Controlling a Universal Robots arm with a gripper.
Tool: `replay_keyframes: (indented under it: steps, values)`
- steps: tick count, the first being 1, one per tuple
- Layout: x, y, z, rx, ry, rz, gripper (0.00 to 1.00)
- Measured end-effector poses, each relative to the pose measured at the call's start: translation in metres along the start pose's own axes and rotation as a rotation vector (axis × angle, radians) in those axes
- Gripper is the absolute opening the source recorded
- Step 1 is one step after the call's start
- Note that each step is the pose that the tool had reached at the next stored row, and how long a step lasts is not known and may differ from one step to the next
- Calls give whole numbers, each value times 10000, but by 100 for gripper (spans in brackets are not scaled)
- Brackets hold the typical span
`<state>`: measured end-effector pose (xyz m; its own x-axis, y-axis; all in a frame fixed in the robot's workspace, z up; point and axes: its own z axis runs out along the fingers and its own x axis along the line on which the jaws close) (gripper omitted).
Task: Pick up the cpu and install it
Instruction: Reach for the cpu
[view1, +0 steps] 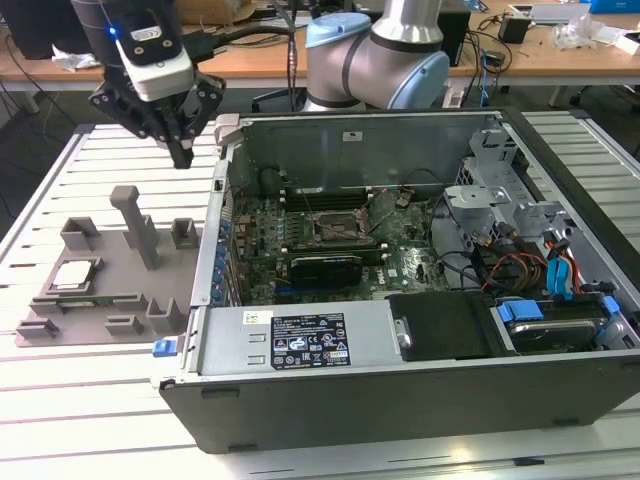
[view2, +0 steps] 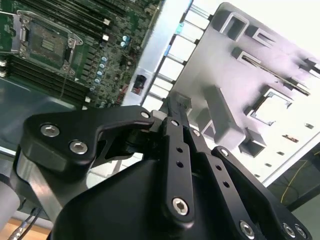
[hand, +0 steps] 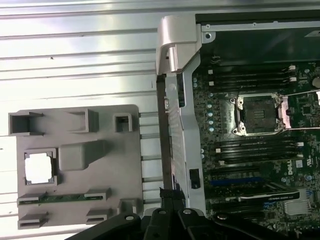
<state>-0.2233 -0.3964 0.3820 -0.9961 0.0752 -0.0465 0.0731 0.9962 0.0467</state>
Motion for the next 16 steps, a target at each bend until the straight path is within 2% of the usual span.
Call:
replay_keyframes:
  steps: [16]
  values:
    - [359, 50, 98, -2, -11, 0, 11]
